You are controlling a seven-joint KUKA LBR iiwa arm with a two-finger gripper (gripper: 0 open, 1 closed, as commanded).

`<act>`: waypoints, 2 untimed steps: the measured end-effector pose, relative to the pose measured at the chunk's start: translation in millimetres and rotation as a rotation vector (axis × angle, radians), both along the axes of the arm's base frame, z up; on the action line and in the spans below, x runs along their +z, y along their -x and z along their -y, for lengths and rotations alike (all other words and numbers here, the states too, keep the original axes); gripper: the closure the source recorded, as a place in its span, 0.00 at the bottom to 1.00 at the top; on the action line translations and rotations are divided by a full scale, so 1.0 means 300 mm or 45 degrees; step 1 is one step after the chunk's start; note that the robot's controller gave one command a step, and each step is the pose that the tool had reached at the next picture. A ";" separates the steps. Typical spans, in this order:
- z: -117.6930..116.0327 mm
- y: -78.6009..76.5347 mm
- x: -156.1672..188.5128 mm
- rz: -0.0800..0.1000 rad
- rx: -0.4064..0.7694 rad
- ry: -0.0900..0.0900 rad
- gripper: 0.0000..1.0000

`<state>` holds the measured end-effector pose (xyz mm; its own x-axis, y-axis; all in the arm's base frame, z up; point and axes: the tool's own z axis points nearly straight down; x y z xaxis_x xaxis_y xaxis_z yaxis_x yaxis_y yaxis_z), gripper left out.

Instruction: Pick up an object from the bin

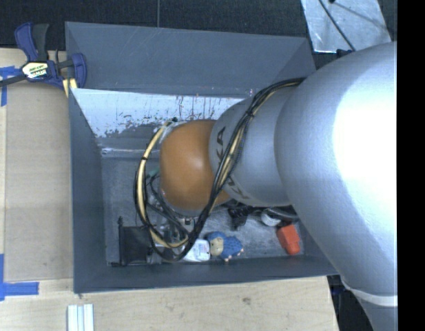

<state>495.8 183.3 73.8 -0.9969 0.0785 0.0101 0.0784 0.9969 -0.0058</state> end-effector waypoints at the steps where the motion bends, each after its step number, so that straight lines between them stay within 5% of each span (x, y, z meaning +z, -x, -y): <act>1: -0.008 -0.016 0.015 0.015 -0.001 -0.007 1.00; 2: 0.042 -0.011 0.736 0.028 0.283 -0.010 1.00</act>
Offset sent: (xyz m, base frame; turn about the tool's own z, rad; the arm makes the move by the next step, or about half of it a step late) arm 0.0000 0.0000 0.0000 0.0000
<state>499.0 170.7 294.4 -0.9896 -0.1434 -0.0119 -0.1435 0.9897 0.0016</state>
